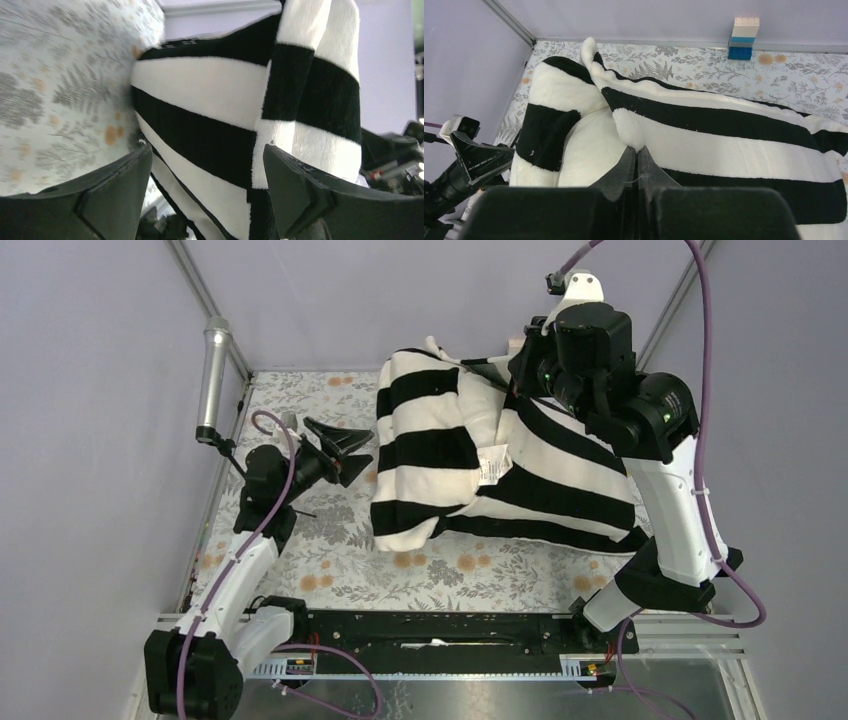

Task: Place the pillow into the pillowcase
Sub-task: Pick up the pillow at the center of the board.

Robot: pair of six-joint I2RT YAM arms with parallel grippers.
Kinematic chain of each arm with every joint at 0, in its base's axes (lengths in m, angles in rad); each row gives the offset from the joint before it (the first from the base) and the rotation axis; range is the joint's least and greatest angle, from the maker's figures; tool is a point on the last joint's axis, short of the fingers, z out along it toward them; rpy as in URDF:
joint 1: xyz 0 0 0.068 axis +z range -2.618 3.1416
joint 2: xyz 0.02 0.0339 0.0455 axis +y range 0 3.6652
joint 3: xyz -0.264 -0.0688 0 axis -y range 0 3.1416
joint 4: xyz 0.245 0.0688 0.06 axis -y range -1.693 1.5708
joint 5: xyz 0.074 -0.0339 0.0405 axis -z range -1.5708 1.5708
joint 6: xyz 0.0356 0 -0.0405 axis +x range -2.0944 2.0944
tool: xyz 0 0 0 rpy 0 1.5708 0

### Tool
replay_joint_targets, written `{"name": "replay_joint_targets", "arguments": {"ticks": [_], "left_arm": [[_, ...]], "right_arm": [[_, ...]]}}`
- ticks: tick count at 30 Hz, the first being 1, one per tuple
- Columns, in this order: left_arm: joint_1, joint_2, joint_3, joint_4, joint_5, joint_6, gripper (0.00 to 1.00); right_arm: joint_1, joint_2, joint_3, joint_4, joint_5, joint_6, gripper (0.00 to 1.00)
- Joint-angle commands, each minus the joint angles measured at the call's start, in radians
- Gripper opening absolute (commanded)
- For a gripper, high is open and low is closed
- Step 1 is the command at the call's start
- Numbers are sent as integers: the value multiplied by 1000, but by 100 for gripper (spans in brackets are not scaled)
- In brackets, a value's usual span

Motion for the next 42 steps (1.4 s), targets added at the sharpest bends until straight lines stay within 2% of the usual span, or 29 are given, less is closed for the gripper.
{"name": "replay_joint_targets", "arguments": {"ticks": [1,7,12,17,21,23,26,28,29,31,32,33,34,39,42], "left_arm": [[-95,-8,-23,286,-4,-109,84],[-227,12,-48,447,-97,-146,83],[-234,-9,-36,477,-128,-169,70],[-234,-91,-10,368,-169,-129,71],[-267,-58,64,235,-137,-45,70],[-287,-30,125,93,-155,20,67],[-323,-27,205,-163,-282,126,64],[-333,-36,206,-167,-299,134,62],[-333,-33,198,-132,-287,122,59],[-341,-19,192,-61,-275,96,43],[-348,-17,198,-28,-277,90,31],[-353,-6,225,-16,-282,93,13],[-355,7,275,-25,-280,106,1],[-355,160,776,-199,-307,260,0],[-355,347,1214,-301,-312,329,0]], "right_arm": [[-2,-60,81,148,-13,5,0],[-3,-53,94,146,-17,10,0],[-2,-52,82,146,7,8,0],[-3,-43,93,147,25,-7,0],[-1,-32,113,147,13,-7,0],[-1,-30,117,146,15,-8,0],[-2,-27,131,147,16,-14,0],[-2,-24,138,148,10,-17,0],[-2,-21,141,148,4,-17,0],[-2,-17,141,151,-1,-17,0],[-2,-16,139,157,-3,-20,0],[-2,-16,137,163,-5,-24,0],[-2,-12,141,170,-1,-32,0],[-12,25,129,240,62,-95,0],[-37,33,53,288,3,-73,0]]}}
